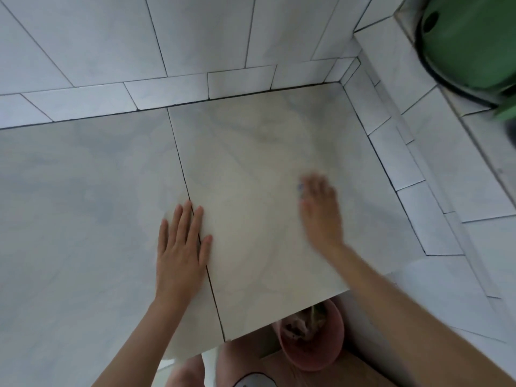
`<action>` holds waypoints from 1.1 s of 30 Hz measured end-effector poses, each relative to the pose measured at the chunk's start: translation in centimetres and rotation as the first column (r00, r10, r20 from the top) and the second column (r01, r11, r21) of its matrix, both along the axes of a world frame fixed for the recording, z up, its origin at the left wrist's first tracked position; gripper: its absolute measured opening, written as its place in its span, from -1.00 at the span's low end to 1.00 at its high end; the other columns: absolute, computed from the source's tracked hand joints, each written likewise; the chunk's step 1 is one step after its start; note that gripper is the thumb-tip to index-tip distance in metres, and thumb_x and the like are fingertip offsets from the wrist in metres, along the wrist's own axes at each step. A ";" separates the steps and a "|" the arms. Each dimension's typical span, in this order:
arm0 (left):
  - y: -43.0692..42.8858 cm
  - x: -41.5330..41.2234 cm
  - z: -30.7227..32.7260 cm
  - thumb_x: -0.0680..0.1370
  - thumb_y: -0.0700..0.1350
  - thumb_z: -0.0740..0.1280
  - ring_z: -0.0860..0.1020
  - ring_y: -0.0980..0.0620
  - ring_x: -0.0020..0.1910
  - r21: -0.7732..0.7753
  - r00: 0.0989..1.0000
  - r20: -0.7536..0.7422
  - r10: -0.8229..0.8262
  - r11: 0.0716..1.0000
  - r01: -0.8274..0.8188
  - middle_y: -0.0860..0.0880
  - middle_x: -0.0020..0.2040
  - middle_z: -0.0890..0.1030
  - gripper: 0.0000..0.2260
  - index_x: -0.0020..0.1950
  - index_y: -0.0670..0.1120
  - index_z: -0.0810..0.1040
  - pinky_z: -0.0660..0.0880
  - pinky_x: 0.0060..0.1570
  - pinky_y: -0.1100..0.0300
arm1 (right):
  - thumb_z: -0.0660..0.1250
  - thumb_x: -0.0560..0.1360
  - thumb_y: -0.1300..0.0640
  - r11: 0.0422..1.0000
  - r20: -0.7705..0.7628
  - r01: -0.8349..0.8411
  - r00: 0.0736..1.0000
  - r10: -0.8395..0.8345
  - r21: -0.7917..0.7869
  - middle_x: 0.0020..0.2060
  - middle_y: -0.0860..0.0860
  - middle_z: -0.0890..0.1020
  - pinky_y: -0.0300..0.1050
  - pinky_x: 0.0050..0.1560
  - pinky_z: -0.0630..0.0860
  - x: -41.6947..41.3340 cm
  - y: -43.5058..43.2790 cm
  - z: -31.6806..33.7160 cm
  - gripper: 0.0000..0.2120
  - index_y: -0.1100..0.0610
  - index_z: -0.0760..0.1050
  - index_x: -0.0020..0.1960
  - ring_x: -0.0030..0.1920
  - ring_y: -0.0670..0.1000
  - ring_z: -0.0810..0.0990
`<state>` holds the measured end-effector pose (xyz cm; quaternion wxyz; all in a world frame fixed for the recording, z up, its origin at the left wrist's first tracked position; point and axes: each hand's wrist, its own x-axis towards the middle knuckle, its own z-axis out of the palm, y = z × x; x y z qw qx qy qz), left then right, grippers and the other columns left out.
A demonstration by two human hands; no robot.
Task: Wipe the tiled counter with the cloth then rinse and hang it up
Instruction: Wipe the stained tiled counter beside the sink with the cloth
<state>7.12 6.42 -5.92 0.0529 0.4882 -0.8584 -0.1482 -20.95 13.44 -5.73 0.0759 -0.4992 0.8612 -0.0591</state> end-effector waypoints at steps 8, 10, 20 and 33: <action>2.5 3.9 0.4 0.61 0.04 -0.05 0.03 0.02 0.53 0.027 1.000 0.003 -0.024 0.999 0.024 -0.03 0.54 0.11 -0.51 0.53 -0.07 0.14 -0.02 0.48 0.01 | -0.10 0.63 -0.02 0.802 0.045 -0.597 0.800 0.598 -0.025 0.50 0.00 0.16 -0.03 0.49 -0.06 11.2 4.2 0.0 -0.54 0.01 0.05 0.52 0.51 0.07 0.08; 3.0 4.6 0.5 0.61 0.05 -0.06 0.00 0.03 0.53 0.034 0.999 0.017 -0.032 0.999 0.032 -0.01 0.55 0.08 -0.51 0.53 -0.05 0.12 -0.04 0.48 0.02 | -0.12 0.63 -0.02 0.858 0.029 -0.513 0.857 0.514 -0.017 0.47 0.03 0.25 -0.05 0.48 -0.05 6.4 4.9 -0.3 -0.55 0.05 0.14 0.49 0.48 0.09 0.14; 5.0 6.2 0.8 0.61 0.07 -0.07 -0.03 0.05 0.53 0.069 1.000 0.023 0.011 0.998 -0.013 -0.02 0.55 0.08 -0.50 0.54 -0.05 0.09 -0.14 0.49 0.10 | -0.07 0.56 0.08 0.961 -0.069 0.276 0.960 -0.273 0.036 0.40 0.23 0.34 0.22 0.35 0.28 2.4 10.6 0.4 -0.49 0.23 0.25 0.44 0.39 0.29 0.32; 6.4 10.7 1.0 0.61 0.09 -0.11 -0.01 0.04 0.53 0.059 0.996 0.088 -0.011 0.998 0.005 -0.02 0.54 0.10 -0.49 0.54 -0.06 0.11 -0.10 0.48 0.12 | -0.07 0.61 0.04 0.923 0.056 -0.384 0.921 0.385 -0.031 0.50 0.01 0.14 0.01 0.47 -0.05 13.4 10.0 -0.5 -0.53 0.05 0.09 0.51 0.49 0.12 0.13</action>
